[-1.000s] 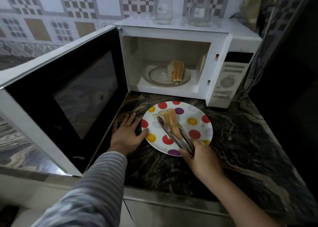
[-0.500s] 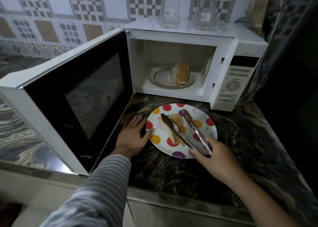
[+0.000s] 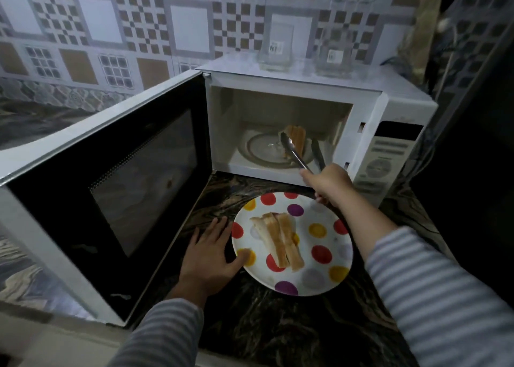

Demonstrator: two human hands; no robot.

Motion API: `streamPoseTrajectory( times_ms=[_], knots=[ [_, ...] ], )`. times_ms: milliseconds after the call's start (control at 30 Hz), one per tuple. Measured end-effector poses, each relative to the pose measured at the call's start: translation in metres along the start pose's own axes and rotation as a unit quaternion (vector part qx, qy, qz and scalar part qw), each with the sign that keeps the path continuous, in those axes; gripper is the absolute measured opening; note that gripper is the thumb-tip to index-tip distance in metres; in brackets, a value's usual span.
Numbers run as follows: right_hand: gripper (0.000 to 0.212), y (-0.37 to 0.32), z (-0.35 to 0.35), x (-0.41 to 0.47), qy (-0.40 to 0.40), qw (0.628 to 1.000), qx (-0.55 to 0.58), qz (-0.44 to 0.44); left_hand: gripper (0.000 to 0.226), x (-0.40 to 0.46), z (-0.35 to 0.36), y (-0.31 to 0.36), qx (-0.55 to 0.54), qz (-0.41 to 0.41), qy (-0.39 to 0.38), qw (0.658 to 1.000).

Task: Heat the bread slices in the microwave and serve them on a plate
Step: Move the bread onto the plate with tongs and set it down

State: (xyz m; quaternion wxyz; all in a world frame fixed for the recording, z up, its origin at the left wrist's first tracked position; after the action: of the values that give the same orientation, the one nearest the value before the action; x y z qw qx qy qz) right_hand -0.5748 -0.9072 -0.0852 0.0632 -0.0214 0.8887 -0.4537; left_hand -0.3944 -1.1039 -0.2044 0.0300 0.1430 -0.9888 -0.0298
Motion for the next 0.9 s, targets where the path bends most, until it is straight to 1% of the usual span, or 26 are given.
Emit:
streamPoseTrajectory(
  times_ms=[133,267,333,433,533,633,733,800,900],
  knots=[
    [0.039,-0.003,0.022,0.045,-0.003,0.999,0.029,0.027,0.103,0.003,0.002,-0.001,0.006,0.002,-0.008,1.000],
    [0.038,0.001,0.038,0.076,0.008,0.997,0.048,0.067,0.099,0.004,0.002,-0.001,-0.006,0.000,-0.004,1.000],
    [0.039,0.002,0.043,0.087,0.024,0.998,0.023,0.060,0.098,0.003,0.004,-0.001,-0.001,0.000,-0.006,1.000],
    [0.029,0.002,0.046,0.094,0.048,0.997,-0.035,0.048,0.097,0.004,0.004,-0.002,0.001,-0.003,-0.004,1.000],
    [0.026,0.000,0.044,0.090,0.054,0.997,-0.045,0.044,0.098,0.003,0.001,-0.001,0.004,-0.003,-0.004,1.000],
    [0.035,0.002,0.042,0.086,0.044,0.998,0.000,0.037,0.099,0.002,-0.001,0.000,-0.004,-0.001,-0.007,1.000],
    [0.042,0.009,0.040,0.071,0.008,0.995,0.078,0.059,0.100,0.002,-0.001,0.000,-0.011,-0.001,-0.005,1.000],
    [0.046,0.016,0.034,0.053,-0.005,0.993,0.098,0.072,0.101,0.002,0.000,0.001,-0.011,0.000,-0.007,1.000],
    [0.040,0.029,0.020,0.019,-0.027,0.989,0.133,0.065,0.103,0.003,0.001,0.001,-0.005,0.002,-0.013,1.000]
  ],
)
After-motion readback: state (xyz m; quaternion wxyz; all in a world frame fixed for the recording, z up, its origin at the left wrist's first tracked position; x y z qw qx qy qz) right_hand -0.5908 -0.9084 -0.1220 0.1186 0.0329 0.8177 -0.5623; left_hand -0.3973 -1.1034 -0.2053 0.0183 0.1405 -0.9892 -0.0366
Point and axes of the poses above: each hand's wrist, its own x-axis towards the middle knuckle, its own z-axis out of the palm, y = z × x, the point moved 9 cm from there along x, towards the middle knuckle, and after that the axes turned 12 degrees about x, right-handed, at the moved point
